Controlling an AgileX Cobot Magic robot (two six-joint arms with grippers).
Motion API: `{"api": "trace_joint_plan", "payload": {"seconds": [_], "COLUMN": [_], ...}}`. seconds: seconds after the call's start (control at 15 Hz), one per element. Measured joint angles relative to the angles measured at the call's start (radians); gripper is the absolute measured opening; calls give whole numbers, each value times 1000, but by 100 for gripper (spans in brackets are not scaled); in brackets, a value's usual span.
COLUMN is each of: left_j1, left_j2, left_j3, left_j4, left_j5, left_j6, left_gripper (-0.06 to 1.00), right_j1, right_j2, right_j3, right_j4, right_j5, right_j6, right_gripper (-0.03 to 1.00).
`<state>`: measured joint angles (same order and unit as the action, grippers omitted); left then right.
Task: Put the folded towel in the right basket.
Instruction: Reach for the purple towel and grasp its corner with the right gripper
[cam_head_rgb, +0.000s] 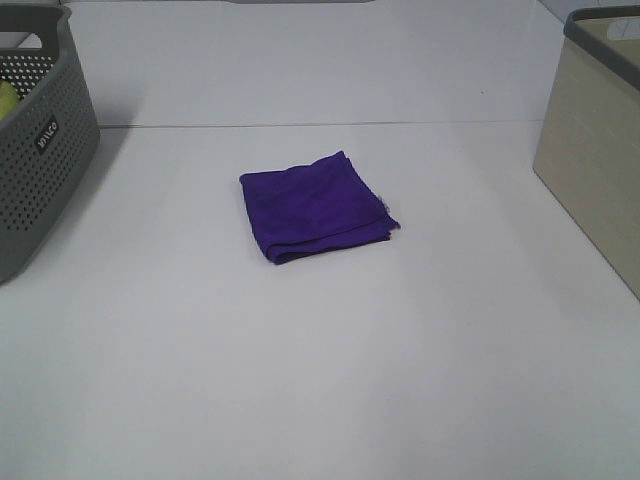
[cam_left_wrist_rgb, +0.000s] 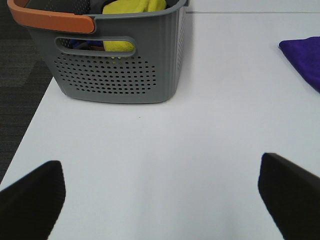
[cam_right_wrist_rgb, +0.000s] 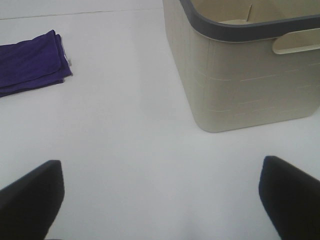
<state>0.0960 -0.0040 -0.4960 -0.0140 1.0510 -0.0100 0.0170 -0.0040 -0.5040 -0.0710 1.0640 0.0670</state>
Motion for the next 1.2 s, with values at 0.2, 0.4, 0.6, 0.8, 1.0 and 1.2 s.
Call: {"api": "trace_joint_plan", "payload": {"seconds": [0.2,0.4,0.6,0.8,1.0,1.2], "left_j1": [0,0,0,0,0,0], "left_j2": [0,0,0,0,0,0], "left_j3": [0,0,0,0,0,0], "left_j4": [0,0,-5,-15,-15,-15], "left_j5": [0,0,0,0,0,0], "left_j6": [0,0,10,15,15,16], "left_gripper": [99,99,99,99,99,99], "right_j1": [0,0,0,0,0,0], "right_j2": [0,0,0,0,0,0], "right_j3": [0,0,0,0,1,3], "right_j4": [0,0,-2,-45,-48,2], "right_j5": [0,0,0,0,0,0], "right_j6": [0,0,0,-2,-5,-51], "right_gripper": [96,96,96,96,98,98]}}
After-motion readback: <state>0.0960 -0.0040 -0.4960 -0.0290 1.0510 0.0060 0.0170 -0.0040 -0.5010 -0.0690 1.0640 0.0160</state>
